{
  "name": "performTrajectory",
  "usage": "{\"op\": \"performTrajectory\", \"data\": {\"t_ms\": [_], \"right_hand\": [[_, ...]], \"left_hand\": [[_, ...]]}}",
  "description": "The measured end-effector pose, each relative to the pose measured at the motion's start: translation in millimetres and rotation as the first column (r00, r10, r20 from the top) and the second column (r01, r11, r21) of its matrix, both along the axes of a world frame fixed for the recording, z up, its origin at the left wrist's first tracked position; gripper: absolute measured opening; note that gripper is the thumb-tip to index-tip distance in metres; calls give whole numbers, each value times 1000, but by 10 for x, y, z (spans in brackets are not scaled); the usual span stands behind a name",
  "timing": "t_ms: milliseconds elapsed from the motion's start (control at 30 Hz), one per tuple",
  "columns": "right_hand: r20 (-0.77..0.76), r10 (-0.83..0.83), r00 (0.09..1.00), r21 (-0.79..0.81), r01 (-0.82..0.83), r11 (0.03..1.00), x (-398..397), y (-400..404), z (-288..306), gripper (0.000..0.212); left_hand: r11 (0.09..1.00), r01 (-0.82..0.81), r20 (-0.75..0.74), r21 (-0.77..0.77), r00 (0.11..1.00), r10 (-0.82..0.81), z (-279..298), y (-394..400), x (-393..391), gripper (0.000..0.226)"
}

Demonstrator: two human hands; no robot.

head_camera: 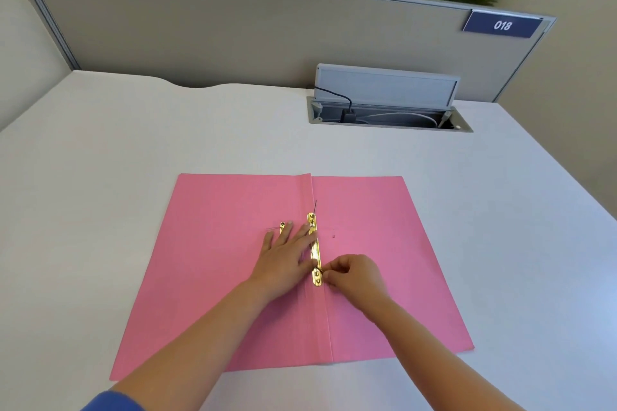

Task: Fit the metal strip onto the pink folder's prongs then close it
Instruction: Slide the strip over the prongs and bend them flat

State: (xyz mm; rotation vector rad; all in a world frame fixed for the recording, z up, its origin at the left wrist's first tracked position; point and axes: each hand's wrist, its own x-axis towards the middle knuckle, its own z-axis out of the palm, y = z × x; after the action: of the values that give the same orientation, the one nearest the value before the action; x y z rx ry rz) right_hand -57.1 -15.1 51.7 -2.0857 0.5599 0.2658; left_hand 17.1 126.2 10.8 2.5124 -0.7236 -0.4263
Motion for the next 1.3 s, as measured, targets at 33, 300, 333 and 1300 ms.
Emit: {"op": "performTrajectory", "data": {"t_ms": [33, 300, 333, 1300], "right_hand": [[28, 19, 999, -78, -17, 997, -25, 24, -21, 15], [54, 329, 943, -545, -248, 801, -163, 102, -127, 30], [44, 357, 933, -582, -266, 768, -179, 112, -134, 31], [-2, 333, 943, -571, -274, 774, -171, 417, -2, 34]], "left_hand": [[1000, 0, -24, -15, 1000, 0, 7, 5, 10, 59], [999, 13, -120, 33, 993, -9, 47, -2, 57, 68], [999, 7, -119, 32, 993, -3, 46, -3, 53, 69], [997, 22, -123, 75, 992, -13, 101, -9, 67, 72]]}}
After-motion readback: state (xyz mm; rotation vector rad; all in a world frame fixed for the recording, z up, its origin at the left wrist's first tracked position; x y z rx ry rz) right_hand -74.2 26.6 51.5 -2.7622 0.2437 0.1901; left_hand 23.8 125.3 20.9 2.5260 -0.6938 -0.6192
